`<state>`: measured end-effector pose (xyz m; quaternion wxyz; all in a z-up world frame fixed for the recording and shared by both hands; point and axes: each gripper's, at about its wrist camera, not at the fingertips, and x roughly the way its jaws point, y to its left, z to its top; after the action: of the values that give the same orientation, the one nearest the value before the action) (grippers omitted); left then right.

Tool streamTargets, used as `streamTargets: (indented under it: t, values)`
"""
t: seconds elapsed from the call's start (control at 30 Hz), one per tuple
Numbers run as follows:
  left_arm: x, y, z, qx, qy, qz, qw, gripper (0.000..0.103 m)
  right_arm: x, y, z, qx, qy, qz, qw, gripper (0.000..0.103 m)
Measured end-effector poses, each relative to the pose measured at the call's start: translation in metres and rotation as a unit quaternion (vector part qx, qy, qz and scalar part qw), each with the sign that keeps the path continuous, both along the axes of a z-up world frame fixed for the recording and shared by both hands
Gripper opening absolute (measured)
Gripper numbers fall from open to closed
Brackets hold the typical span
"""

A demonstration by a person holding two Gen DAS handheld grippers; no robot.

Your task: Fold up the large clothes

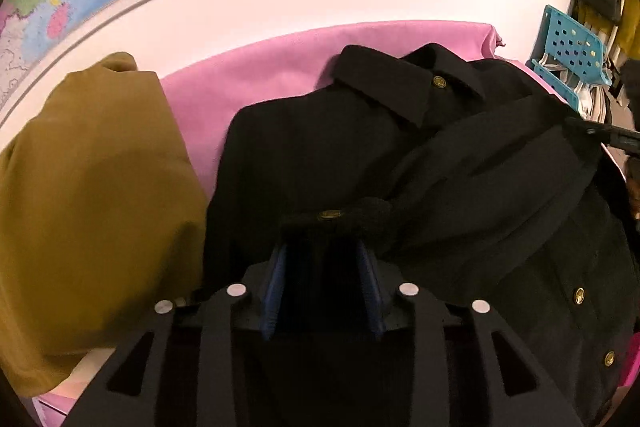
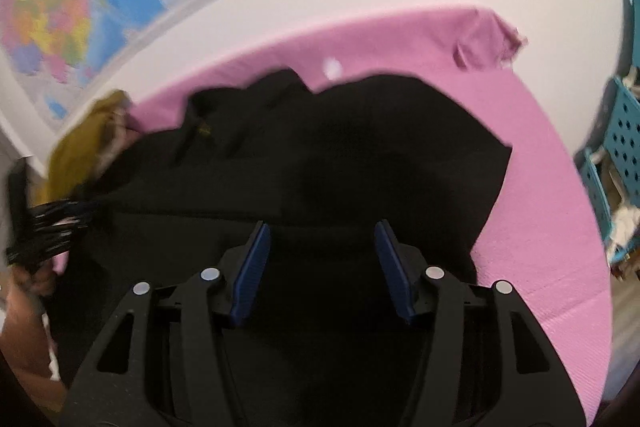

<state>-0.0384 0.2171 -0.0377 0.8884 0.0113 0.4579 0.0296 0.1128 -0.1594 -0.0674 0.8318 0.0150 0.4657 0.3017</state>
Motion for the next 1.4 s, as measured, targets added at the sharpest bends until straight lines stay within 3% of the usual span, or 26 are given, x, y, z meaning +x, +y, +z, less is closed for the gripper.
streamTargets:
  t: [0.03, 0.17, 0.3, 0.43, 0.67, 0.83, 0.9, 0.97, 1.03, 1.13, 1.27, 1.33, 1.37, 1.4]
  values:
    - [-0.004, 0.002, 0.006, -0.003, -0.005, 0.003, 1.0000, 0.053, 0.000, 0.002, -0.002, -0.004, -0.003, -0.001, 1.000, 0.052]
    - [-0.034, 0.009, 0.036, -0.013, -0.060, 0.004, 0.9981, 0.064, -0.012, 0.007, 0.009, -0.018, -0.023, -0.002, 1.000, 0.055]
    - [-0.080, 0.021, 0.061, 0.002, -0.103, 0.012, 0.9946, 0.068, -0.048, 0.024, 0.031, 0.005, -0.053, 0.050, 0.997, 0.056]
    - [-0.118, 0.034, 0.058, 0.008, -0.096, 0.028, 0.9949, 0.069, -0.091, 0.058, 0.050, 0.047, -0.065, 0.143, 0.986, 0.058]
    - [-0.172, 0.039, 0.019, -0.030, -0.062, 0.016, 0.9975, 0.072, -0.183, 0.162, 0.050, 0.103, -0.015, 0.355, 0.929, 0.058]
    - [-0.194, 0.034, -0.007, -0.029, -0.021, 0.012, 0.9993, 0.075, -0.225, 0.222, 0.031, 0.102, 0.031, 0.433, 0.895, 0.058]
    - [-0.202, 0.038, -0.012, -0.024, -0.016, 0.022, 0.9994, 0.070, -0.238, 0.241, 0.025, 0.095, 0.042, 0.450, 0.887, 0.058]
    - [-0.212, 0.045, -0.014, -0.038, -0.020, 0.029, 0.9987, 0.049, -0.244, 0.255, 0.021, 0.085, 0.046, 0.455, 0.885, 0.058]
    - [-0.222, 0.052, -0.012, -0.045, -0.035, 0.041, 0.9976, 0.035, -0.249, 0.265, 0.019, 0.073, 0.045, 0.451, 0.888, 0.060]
    - [-0.238, 0.076, -0.003, -0.087, -0.059, 0.083, 0.9910, 0.031, -0.247, 0.272, 0.015, 0.053, 0.051, 0.437, 0.897, 0.066]
    - [-0.251, 0.091, 0.006, -0.100, -0.079, 0.120, 0.9845, 0.029, -0.257, 0.285, 0.006, 0.037, 0.053, 0.429, 0.901, 0.068]
    - [-0.257, 0.098, 0.009, -0.119, -0.093, 0.117, 0.9815, 0.028, -0.258, 0.290, 0.004, 0.037, 0.053, 0.424, 0.903, 0.057]
    - [-0.261, 0.099, 0.011, -0.126, -0.100, 0.114, 0.9803, 0.027, -0.259, 0.295, 0.003, 0.040, 0.054, 0.423, 0.903, 0.035]
    - [-0.264, 0.099, 0.012, -0.130, -0.104, 0.112, 0.9797, 0.027, -0.260, 0.301, 0.001, 0.046, 0.062, 0.432, 0.898, 0.005]
